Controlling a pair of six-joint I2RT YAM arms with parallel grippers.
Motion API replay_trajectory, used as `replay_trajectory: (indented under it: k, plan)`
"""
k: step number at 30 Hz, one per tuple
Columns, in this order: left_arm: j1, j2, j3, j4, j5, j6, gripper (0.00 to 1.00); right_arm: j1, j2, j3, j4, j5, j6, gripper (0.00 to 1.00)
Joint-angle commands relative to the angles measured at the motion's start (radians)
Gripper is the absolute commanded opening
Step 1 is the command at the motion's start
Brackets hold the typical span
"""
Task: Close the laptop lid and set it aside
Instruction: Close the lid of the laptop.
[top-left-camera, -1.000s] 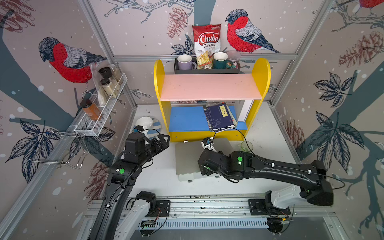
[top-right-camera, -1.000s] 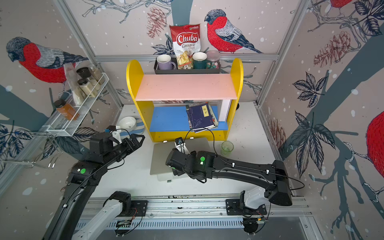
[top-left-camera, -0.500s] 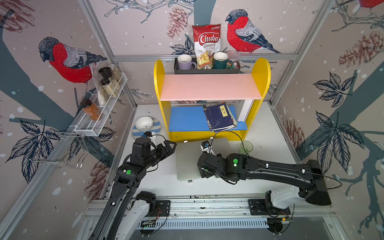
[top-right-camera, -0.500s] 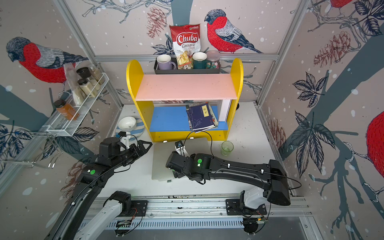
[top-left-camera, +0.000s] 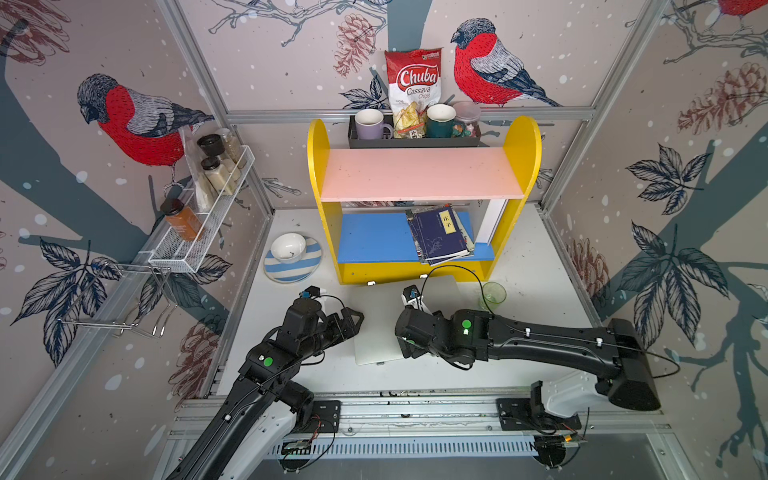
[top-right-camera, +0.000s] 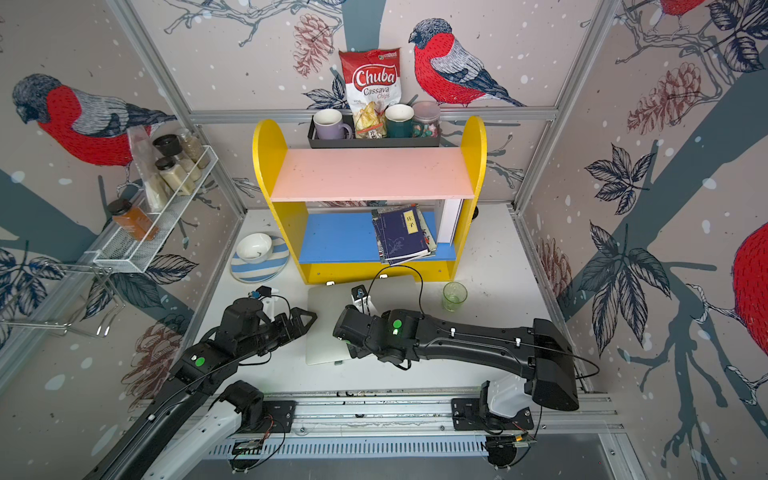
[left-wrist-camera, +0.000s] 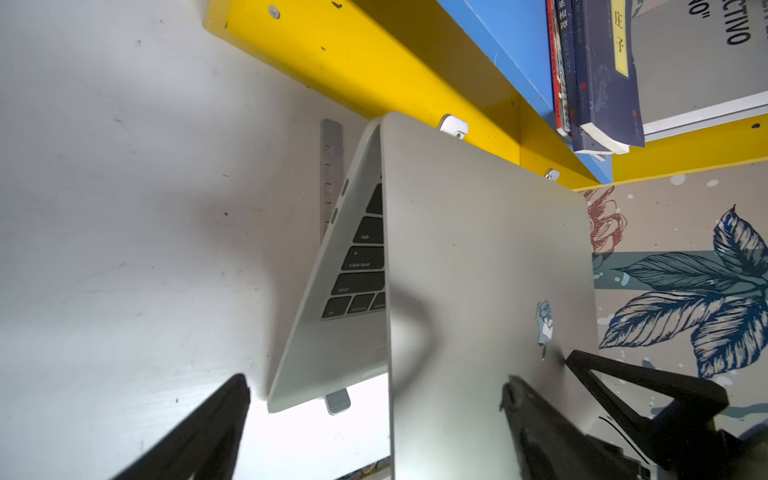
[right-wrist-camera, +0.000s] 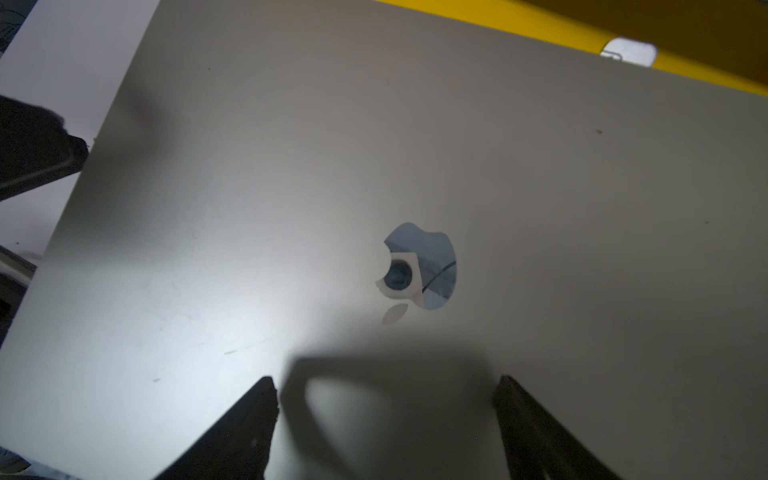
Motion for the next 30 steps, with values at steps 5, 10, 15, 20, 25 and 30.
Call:
replay_trajectory:
  k: [5, 10, 15, 20, 25, 30]
  plan:
    - [-0.035, -0.004, -0.002, 0.001, -0.087, -0.018, 0.93, -0.010, 0.018, -0.025, 0.013, -0.033, 0.020, 0.82]
    - [-0.046, -0.006, -0.009, 0.001, -0.099, -0.023, 0.93, -0.017, 0.033, -0.037, 0.028, -0.043, 0.016, 0.82]
    - [-0.052, -0.006, -0.010, 0.000, -0.107, -0.025, 0.93, -0.023, 0.045, -0.045, 0.040, -0.050, 0.014, 0.81]
    - [-0.067, 0.002, -0.011, 0.001, -0.115, -0.026, 0.93, -0.034, 0.058, -0.059, 0.060, -0.063, 0.011, 0.81]
    - [-0.104, 0.001, -0.013, 0.001, -0.140, -0.038, 0.93, -0.044, 0.070, -0.071, 0.077, -0.073, 0.010, 0.82]
    - [-0.154, -0.006, -0.011, 0.005, -0.176, -0.058, 0.93, -0.056, 0.084, -0.081, 0.094, -0.085, 0.007, 0.82]
